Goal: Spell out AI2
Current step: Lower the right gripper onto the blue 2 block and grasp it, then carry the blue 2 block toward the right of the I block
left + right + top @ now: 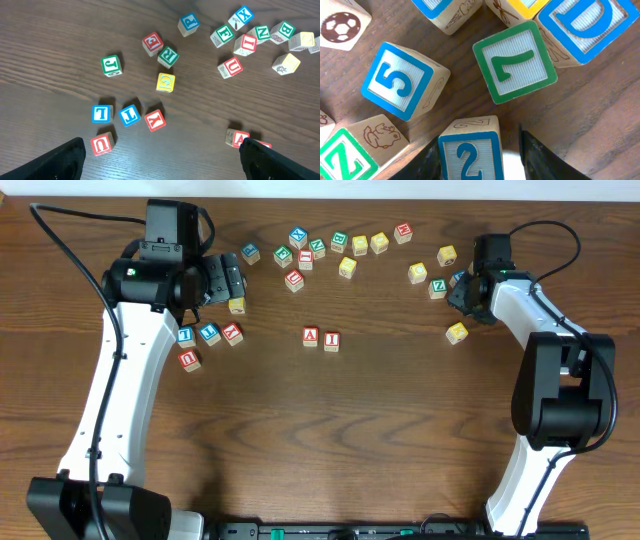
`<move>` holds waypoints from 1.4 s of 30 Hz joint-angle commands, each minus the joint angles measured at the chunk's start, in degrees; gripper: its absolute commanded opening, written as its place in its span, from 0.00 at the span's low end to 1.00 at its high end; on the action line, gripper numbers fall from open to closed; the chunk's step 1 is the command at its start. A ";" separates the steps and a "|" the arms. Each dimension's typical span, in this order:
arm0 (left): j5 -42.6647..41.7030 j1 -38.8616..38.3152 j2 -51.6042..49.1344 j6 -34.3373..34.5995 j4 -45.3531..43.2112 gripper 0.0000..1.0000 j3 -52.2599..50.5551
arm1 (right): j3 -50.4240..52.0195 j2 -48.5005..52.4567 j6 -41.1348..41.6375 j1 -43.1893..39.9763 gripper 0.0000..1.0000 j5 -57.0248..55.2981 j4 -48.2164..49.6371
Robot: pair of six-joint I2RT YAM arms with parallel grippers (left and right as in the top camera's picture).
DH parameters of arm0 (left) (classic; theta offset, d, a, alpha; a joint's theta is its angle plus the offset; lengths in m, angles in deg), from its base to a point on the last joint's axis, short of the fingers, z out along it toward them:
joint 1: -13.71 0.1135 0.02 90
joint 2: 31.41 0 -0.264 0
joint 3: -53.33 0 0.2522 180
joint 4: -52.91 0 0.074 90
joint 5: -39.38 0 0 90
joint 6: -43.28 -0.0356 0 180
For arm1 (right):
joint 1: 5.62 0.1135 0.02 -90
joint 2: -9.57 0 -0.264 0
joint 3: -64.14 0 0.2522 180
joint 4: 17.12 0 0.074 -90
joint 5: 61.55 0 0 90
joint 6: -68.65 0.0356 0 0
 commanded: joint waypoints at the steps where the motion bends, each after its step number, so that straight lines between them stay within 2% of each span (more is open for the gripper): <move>1: 0.70 0.13 0.76 -0.52 0.15 0.98 0.52 | 0.59 0.52 -0.50 0.35 0.41 0.11 0.17; 8: 0.70 0.13 0.76 -0.52 0.15 0.98 0.52 | 0.59 0.52 -1.57 0.35 0.30 0.50 0.11; 24: 0.70 0.13 0.76 -0.52 0.15 0.98 0.52 | 0.55 -3.17 -4.81 0.35 0.29 1.68 -0.92; 30: 0.70 0.13 0.76 -0.52 0.15 0.98 0.52 | 0.55 -7.82 -7.15 0.79 0.28 7.32 -2.14; 42: 0.70 0.13 0.76 -0.52 0.15 0.98 0.52 | 0.55 -10.88 -8.44 9.55 0.29 13.64 -6.73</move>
